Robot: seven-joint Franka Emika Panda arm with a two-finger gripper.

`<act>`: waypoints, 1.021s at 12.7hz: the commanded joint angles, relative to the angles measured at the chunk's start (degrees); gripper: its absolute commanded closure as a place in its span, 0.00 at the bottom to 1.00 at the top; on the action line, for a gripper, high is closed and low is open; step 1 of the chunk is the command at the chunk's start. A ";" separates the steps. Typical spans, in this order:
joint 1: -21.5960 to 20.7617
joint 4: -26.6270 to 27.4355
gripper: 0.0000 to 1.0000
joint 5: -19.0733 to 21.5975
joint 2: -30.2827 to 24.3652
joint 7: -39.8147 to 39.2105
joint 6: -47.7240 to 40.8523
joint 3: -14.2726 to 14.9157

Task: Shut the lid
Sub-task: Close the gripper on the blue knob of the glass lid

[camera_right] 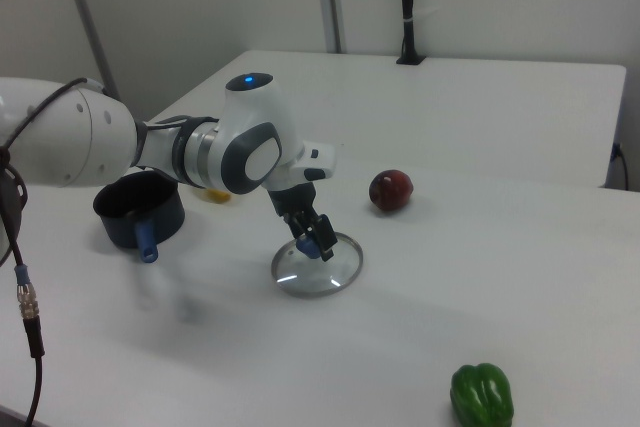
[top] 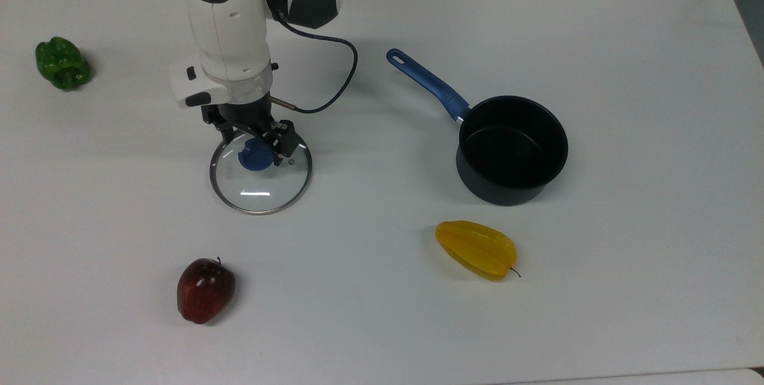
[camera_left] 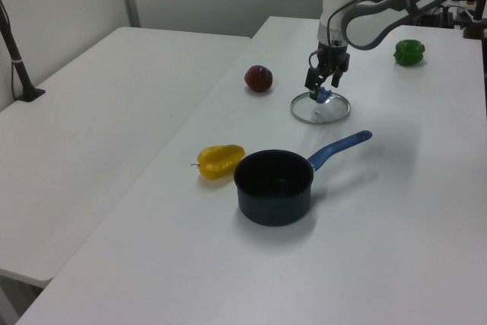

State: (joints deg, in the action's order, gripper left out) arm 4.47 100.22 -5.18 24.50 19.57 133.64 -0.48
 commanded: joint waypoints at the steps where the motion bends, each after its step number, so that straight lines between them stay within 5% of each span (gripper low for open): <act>1: -0.34 0.94 0.15 -1.50 0.02 1.00 2.33 0.30; 3: -0.52 0.94 0.18 -1.50 0.11 1.00 2.95 0.30; 13: -0.52 0.76 0.59 -1.50 -1.12 0.91 2.42 0.22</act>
State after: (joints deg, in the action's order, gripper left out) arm 4.30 100.17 -5.74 24.90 19.57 135.21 -0.48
